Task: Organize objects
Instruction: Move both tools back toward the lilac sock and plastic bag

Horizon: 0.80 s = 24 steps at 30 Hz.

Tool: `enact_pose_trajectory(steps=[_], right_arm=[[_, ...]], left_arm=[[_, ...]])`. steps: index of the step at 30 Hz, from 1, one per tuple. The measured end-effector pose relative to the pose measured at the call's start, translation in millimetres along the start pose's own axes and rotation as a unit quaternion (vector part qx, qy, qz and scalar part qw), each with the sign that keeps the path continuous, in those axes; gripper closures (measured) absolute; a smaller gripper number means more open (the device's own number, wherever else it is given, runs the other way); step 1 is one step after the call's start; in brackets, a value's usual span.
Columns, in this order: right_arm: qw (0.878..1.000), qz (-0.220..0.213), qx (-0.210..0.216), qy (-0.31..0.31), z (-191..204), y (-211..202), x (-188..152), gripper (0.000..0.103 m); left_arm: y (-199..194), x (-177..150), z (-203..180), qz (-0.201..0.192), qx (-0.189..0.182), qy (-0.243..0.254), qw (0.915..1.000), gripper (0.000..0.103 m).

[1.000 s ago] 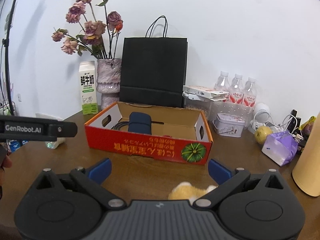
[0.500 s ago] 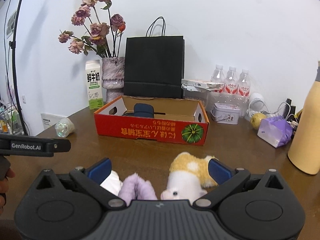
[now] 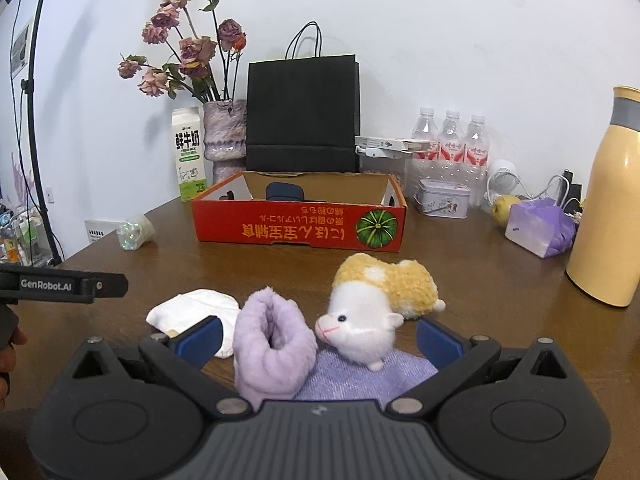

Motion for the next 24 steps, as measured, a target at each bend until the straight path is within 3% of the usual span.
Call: enact_pose_trajectory(steps=[14,24], right_arm=[[1.000,0.018,0.002,0.010,-9,7,-20,0.000],[0.999,0.031,0.027,-0.031,27,37,-16,0.003]], left_arm=[[-5,-12,8,0.003,-0.005,0.010,0.9999,0.000],[-3,-17,13,0.011,0.000,0.007,0.9999,0.000]])
Point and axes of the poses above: each gripper's, at about its wrist camera, not at the fingertips, and y roughly the way its jaws point, z to its left, x to its top, the point moved 10 cm from there along y, roughly the way its jaws point, and after that the axes turned 10 degrees about -x, right-handed, at the moved point
